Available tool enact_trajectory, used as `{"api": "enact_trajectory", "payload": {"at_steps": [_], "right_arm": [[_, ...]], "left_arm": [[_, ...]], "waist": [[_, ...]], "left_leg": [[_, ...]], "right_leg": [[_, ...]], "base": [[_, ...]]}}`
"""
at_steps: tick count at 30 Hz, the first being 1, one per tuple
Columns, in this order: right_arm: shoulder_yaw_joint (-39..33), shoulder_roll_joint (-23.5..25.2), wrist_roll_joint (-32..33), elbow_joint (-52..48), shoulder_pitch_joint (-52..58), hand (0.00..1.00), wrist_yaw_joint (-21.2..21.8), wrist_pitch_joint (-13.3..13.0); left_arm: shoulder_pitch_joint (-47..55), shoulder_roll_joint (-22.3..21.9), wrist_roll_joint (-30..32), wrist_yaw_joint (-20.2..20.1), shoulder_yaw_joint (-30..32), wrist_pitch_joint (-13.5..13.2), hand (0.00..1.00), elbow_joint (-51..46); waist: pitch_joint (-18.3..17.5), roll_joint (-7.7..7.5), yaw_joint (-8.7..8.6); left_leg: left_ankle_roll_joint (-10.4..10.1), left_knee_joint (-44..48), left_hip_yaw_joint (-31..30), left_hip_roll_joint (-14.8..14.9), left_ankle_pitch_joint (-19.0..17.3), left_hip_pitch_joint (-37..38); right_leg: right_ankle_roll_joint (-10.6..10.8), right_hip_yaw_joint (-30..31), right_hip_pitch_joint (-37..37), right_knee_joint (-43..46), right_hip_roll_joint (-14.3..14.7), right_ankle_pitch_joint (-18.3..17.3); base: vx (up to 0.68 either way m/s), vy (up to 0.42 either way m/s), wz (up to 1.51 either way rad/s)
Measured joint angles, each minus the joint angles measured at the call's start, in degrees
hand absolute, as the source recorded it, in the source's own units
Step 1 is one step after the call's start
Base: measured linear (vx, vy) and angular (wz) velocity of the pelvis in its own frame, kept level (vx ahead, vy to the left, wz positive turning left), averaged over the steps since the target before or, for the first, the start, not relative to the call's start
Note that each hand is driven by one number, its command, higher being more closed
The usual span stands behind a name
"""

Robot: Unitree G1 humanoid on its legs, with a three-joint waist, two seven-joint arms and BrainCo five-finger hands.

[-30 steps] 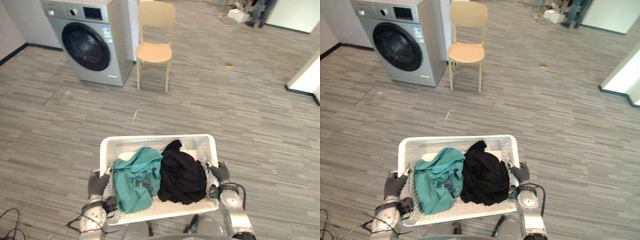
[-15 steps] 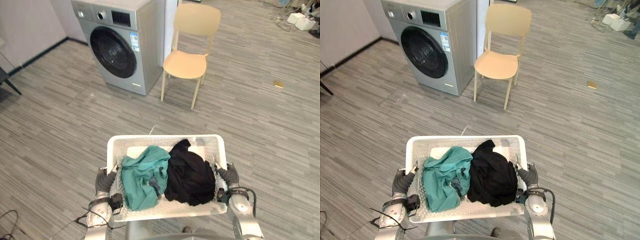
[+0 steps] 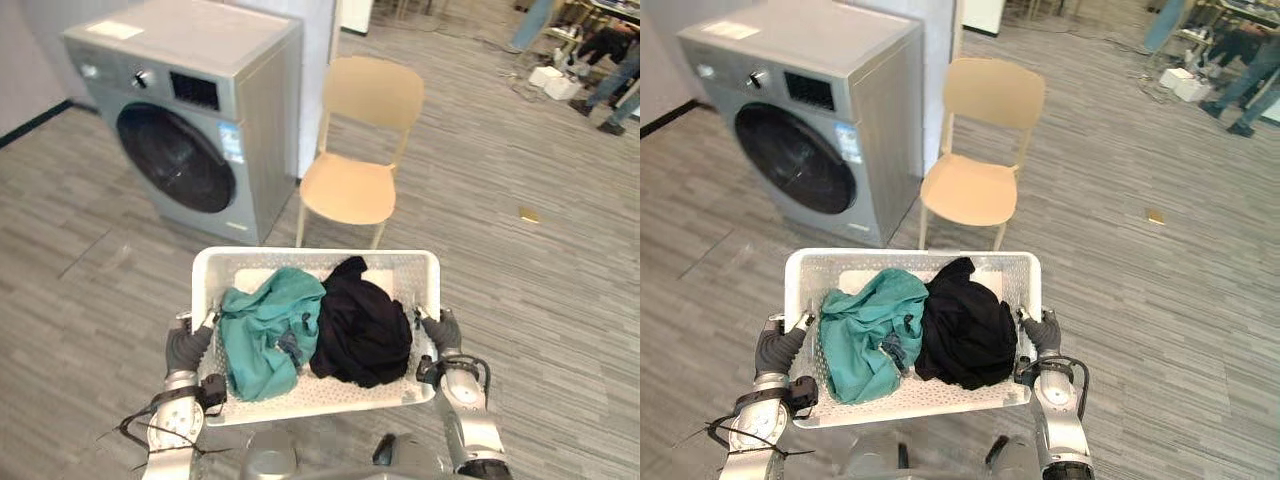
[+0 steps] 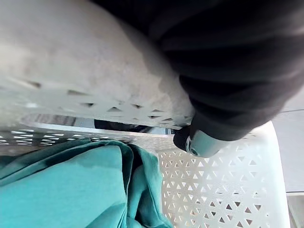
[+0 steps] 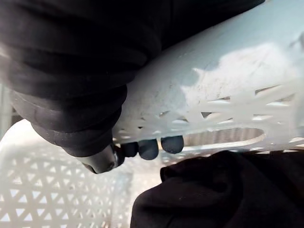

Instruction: Pick up the laundry basket with both hands and put the clothes into the washing machine.

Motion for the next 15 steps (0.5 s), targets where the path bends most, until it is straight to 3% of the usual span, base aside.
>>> {"api": "enact_trajectory", "payload": {"at_steps": [1,2,3,4,6,7,8,10,12,13,15], "right_arm": [[0.0,-0.2,0.0,0.1,-0.2,1.0,0.0,0.1],[0.0,-0.4,-0.1,0.6,-0.1,1.0,0.0,0.1],[0.1,-0.6,-0.5,2.0,0.2,1.0,0.0,0.6],[0.0,-0.8,-1.2,2.4,0.3,1.0,-0.1,1.0],[-0.1,-1.7,-1.6,2.4,1.0,1.0,-0.2,1.4],[-0.4,-2.7,-1.5,2.4,1.5,1.0,-0.3,1.7],[0.1,-2.9,-1.6,2.3,2.0,1.0,-0.4,1.9],[0.0,-3.0,-1.7,2.2,2.5,1.0,-0.9,1.9],[-0.1,-3.0,-1.6,1.6,2.6,1.0,-1.4,1.9],[-0.1,-3.0,-1.6,1.6,2.4,1.0,-1.4,1.6],[0.2,-3.0,-1.5,1.6,2.3,1.0,-1.2,1.5]], "left_arm": [[-1.0,-0.1,-0.1,0.0,0.3,-0.2,1.0,1.4],[-1.9,-0.3,-0.2,-0.1,0.6,-0.3,1.0,3.2],[-2.7,-0.6,-0.2,-0.2,0.6,-0.3,1.0,6.6],[-3.4,-0.9,-0.2,-0.4,0.6,-0.3,1.0,8.9],[-4.0,-2.4,0.1,-0.7,0.3,0.0,1.0,10.6],[-3.7,-2.9,0.4,-1.0,-0.2,0.3,1.0,10.9],[-3.0,-3.2,0.3,-1.0,-0.3,0.3,1.0,11.9],[-3.3,-3.2,0.2,-1.1,-1.1,0.2,1.0,12.2],[-3.8,-3.1,0.2,-1.2,-1.1,0.2,1.0,12.2],[-4.1,-3.2,0.2,-1.2,-1.0,0.2,1.0,12.2],[-4.3,-3.2,0.2,-1.2,-0.5,0.2,1.0,12.2]], "waist": [[-0.1,-0.14,-0.01],[-0.1,0.27,-0.37],[-0.7,1.67,-1.22],[-0.6,2.41,-1.42],[-0.5,4.79,-1.58],[-0.5,6.98,-1.07],[-0.5,7.58,-1.15],[-0.5,6.8,-1.15],[-0.7,5.18,-1.22],[-0.7,4.7,-0.96],[-0.5,4.35,-0.62]], "left_leg": [[-1.0,0.1,0.7,0.1,-1.1,1.3],[-1.9,0.1,0.4,0.7,-2.0,2.4],[-3.3,-0.2,-0.1,1.8,-3.0,4.8],[-3.6,2.1,-0.5,2.7,-3.2,5.3],[-3.7,17.4,-2.6,7.6,-1.5,0.9],[-2.0,29.8,-2.7,12.8,5.5,-3.1],[-0.8,38.8,-3.6,16.5,13.9,-6.5],[0.5,44.6,-4.8,17.8,11.8,-11.5],[0.4,40.9,-3.0,16.7,8.8,-15.4],[-0.4,34.9,-1.3,16.3,6.7,-17.0],[-0.9,21.4,0.7,15.2,6.2,-18.3]], "right_leg": [[-0.6,-1.5,-1.1,-8.0,0.7,2.9],[-0.8,-1.3,-0.9,-10.5,1.6,6.7],[-0.9,-0.6,0.3,-11.3,3.4,10.5],[-1.2,0.6,0.7,-9.1,3.8,9.9],[-2.9,0.0,2.0,-4.1,5.2,5.0],[-3.7,0.2,4.6,-3.3,8.1,2.4],[-3.9,0.9,8.2,-5.1,10.6,1.2],[-3.2,2.4,12.5,-9.3,12.4,1.1],[-1.4,4.6,15.4,-14.2,12.6,2.2],[-0.4,6.0,17.0,-16.6,12.4,2.8],[0.5,6.9,19.0,-18.0,11.1,3.1]], "base": [[0.41,-0.063,-0.35],[0.38,-0.097,-0.06],[0.54,-0.13,0.05],[0.64,-0.177,-0.03],[0.5,-0.15,-0.22],[0.45,-0.113,-0.53],[0.46,-0.095,-0.56],[0.47,-0.032,-0.49],[0.43,0.033,-0.52],[0.48,0.177,-0.52],[0.44,0.234,-0.46]]}}
